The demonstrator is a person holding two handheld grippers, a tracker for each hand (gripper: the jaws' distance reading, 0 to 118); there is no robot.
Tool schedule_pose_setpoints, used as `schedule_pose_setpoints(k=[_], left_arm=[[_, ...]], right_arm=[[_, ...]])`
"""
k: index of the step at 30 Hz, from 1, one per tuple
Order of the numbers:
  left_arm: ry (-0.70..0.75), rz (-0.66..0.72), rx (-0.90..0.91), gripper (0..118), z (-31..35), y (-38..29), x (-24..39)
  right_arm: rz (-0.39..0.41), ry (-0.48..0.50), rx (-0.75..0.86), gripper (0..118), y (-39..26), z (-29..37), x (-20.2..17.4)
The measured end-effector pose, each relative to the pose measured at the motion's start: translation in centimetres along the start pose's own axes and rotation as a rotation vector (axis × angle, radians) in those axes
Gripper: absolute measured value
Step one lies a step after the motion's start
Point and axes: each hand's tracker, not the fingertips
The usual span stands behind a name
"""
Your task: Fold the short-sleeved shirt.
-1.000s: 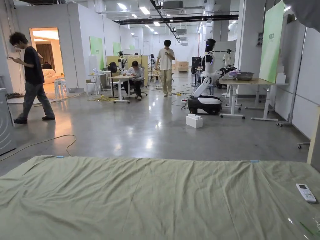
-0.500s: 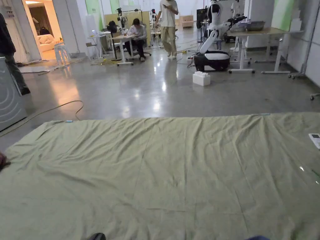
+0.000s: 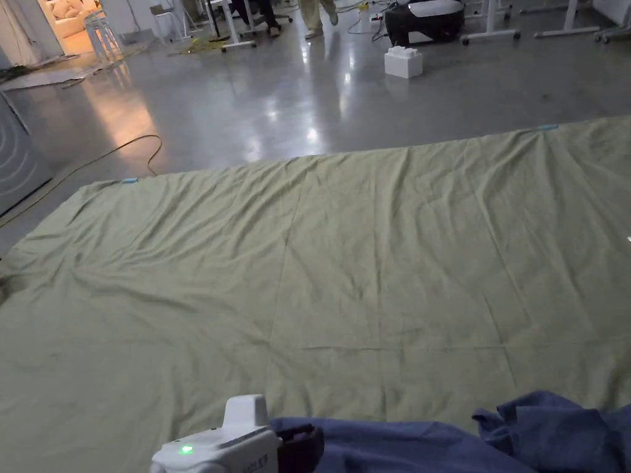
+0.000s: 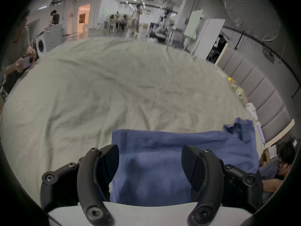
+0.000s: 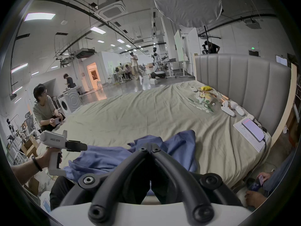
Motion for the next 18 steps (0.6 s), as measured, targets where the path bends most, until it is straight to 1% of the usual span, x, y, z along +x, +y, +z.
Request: schedule_pose_setpoints(k=[1, 2, 4, 5, 6, 7, 8, 9, 10, 11, 13, 15, 16, 17, 18], left_arm=[[0.021, -0.005, -0.033, 73, -1.4, 0.2, -0.1], [0.045, -0.005, -0.064, 73, -2.4, 0.4, -0.1], [0.063, 0.0, -0.061, 69, -3.5, 0.6, -0.1], [0.084, -0.009, -0.062, 65, -3.6, 0.6, 0.1], [0.106, -0.037, -0.062, 54, -3.5, 0.7, 0.5], [0.129, -0.105, -0.068, 44, -3.6, 0.7, 1.0], [0.12, -0.146, -0.077, 35, -3.4, 0.6, 1.5], [0.122, -0.147, -0.078, 15, -3.4, 0.7, 1.8], [0.114, -0.121, -0.085, 7, -3.5, 0.8, 2.4], [0.149, -0.13, -0.098, 7, -3.8, 0.6, 3.1], [0.191, -0.211, -0.127, 7, -4.9, 0.1, 3.7], [0.201, -0.212, -0.146, 7, -5.6, 0.4, 3.9], [0.214, -0.216, -0.161, 7, -5.7, 0.7, 4.2], [0.222, -0.247, -0.196, 7, -5.8, 0.8, 4.6], [0.228, -0.279, -0.207, 7, -6.0, 0.8, 4.8]], right_arm=[[-0.011, -0.009, -0.012, 0, -0.2, -0.3, 0.4], [-0.02, -0.02, -0.023, 0, -0.4, -0.5, 0.6], [-0.026, -0.043, -0.03, 0, -0.6, -0.7, 0.9], [-0.029, -0.059, -0.023, 0, -0.8, -0.6, 1.1], [-0.034, -0.065, -0.024, 0, -0.9, -0.7, 1.2], [-0.043, -0.063, -0.028, 0, -1.0, -0.8, 1.6], [-0.053, -0.061, -0.036, 0, -1.2, -1.0, 1.8], [-0.062, -0.062, -0.043, 0, -1.3, -1.2, 1.9], [-0.069, -0.062, -0.052, 0, -1.3, -1.5, 2.1], [-0.072, -0.059, -0.057, 0, -1.3, -1.7, 2.2], [-0.058, -0.052, -0.055, 0, -0.9, -2.2, 2.4], [0.014, -0.061, -0.042, 0, 0.1, -3.3, 2.8], [0.046, -0.088, -0.029, 0, 1.0, -4.3, 3.4], [0.068, -0.1, -0.036, 0, 2.0, -6.0, 4.3], [0.075, -0.097, -0.061, 7, 2.7, -7.4, 5.1]])
